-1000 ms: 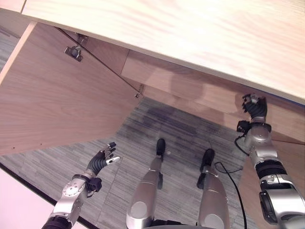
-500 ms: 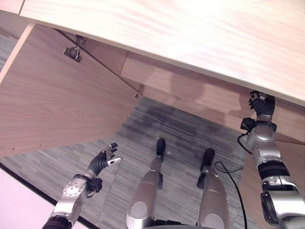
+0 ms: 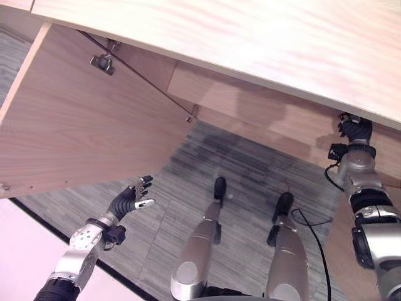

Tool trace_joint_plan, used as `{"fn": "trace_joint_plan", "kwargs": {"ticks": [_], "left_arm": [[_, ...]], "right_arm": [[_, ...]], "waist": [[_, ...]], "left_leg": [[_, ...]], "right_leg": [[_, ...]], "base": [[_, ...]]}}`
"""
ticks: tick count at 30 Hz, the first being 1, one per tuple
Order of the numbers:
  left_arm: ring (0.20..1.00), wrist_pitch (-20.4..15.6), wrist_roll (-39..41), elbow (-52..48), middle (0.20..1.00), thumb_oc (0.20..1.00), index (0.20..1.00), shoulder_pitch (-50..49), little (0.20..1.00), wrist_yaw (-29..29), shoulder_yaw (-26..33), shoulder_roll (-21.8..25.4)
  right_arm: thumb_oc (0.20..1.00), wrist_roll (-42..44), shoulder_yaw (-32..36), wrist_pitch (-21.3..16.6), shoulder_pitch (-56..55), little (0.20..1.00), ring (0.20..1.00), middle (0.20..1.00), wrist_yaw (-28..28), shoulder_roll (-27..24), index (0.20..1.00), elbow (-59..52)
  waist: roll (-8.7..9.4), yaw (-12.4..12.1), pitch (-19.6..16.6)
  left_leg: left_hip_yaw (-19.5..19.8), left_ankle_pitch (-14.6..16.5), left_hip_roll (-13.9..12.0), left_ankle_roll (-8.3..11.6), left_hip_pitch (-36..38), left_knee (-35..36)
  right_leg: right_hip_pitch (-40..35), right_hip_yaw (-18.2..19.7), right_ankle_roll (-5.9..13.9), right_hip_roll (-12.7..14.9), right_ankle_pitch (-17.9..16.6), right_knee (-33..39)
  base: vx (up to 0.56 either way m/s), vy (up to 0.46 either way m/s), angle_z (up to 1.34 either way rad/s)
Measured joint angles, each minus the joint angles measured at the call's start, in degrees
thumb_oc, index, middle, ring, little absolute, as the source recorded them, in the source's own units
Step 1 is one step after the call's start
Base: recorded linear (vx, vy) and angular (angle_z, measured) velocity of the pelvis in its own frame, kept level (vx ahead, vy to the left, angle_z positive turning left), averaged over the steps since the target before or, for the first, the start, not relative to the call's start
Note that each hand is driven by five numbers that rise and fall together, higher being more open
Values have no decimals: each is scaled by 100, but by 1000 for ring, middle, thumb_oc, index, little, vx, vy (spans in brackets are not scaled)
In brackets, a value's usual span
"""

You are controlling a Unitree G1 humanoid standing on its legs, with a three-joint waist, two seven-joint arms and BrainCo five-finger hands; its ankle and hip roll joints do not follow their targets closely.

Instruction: Put the empty folder in the office cabinet

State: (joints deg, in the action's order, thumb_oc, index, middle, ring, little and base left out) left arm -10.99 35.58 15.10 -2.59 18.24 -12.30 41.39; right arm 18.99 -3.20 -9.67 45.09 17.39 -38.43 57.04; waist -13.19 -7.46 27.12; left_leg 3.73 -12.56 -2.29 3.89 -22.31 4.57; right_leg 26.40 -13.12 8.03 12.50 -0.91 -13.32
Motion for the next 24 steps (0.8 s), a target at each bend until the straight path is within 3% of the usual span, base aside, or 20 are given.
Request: {"fn": "trace_joint_plan", "kwargs": {"ticks": [14,20,22,23,24], "left_arm": [[1000,20,437,-907,1000,1000,1000,-177,1000,141,-181,915],[1000,23,667,-1254,1000,1000,1000,-208,1000,120,-161,962],[1000,20,676,-1415,1000,1000,1000,-188,1000,117,-161,1017],[1000,25,678,-1413,1000,1000,1000,-84,1000,115,-188,1016],[1000,34,679,-1404,1000,1000,1000,-60,1000,112,-231,1008]], "right_arm": [[200,189,-938,138,1201,200,200,200,-259,-561,200,1293],[200,235,-1039,121,1614,200,200,200,-240,-650,200,1338],[200,235,-1042,112,1717,200,200,200,-237,-678,200,1338],[200,234,-1078,99,1823,200,200,200,-245,-785,200,1348],[200,233,-1081,100,1848,200,200,200,-246,-815,200,1350]], "waist": [[-18,-108,-12],[-20,-147,-13],[-20,-168,-13],[0,-60,0],[-5,-65,-3]], "left_leg": [[87,-60,98,84,-565,-139],[204,-51,118,86,-928,-160],[309,115,90,256,-1056,-111],[292,398,224,267,-1298,-479],[279,400,277,197,-1369,-874]], "right_leg": [[680,30,38,160,59,-421],[1256,144,-42,189,111,-842],[1417,145,-78,148,133,-917],[1473,89,-176,295,107,-783],[1501,101,-178,321,98,-804]], "base": [[-4,3,2],[-4,2,2],[-4,11,27],[1,19,41],[2,16,11]]}}
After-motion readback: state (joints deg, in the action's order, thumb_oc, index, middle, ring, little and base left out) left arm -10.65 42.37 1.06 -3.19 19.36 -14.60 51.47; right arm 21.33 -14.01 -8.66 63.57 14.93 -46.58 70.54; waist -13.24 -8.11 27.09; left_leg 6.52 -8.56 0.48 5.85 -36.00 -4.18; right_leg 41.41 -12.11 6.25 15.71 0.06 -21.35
